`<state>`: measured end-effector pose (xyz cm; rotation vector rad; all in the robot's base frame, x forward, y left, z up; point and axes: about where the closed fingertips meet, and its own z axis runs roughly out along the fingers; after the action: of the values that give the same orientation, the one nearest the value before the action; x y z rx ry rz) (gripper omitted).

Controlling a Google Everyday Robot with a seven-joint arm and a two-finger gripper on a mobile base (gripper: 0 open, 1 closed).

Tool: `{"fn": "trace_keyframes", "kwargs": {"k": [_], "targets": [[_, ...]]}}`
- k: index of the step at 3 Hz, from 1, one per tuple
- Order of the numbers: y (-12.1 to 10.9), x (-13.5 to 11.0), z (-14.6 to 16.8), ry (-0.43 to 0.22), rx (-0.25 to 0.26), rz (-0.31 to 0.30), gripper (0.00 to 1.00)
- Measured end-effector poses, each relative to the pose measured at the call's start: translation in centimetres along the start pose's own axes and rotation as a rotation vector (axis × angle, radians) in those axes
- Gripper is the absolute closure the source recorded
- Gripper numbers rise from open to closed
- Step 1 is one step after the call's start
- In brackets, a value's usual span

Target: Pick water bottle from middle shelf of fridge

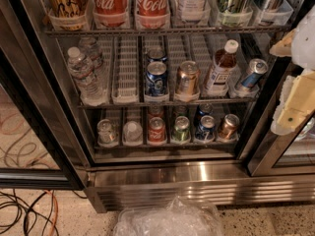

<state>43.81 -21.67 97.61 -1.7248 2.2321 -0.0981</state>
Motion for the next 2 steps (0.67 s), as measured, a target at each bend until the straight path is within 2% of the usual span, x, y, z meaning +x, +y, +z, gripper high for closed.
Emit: {"fn": "trace_keyframes", "kwargs": {"k": [1,2], "targets": [[0.0,0.0,0.0,0.0,0.0,0.0,0.0],[0.1,-3.8,0.8,-0.081,0.005,-0.014,0.0]]}}
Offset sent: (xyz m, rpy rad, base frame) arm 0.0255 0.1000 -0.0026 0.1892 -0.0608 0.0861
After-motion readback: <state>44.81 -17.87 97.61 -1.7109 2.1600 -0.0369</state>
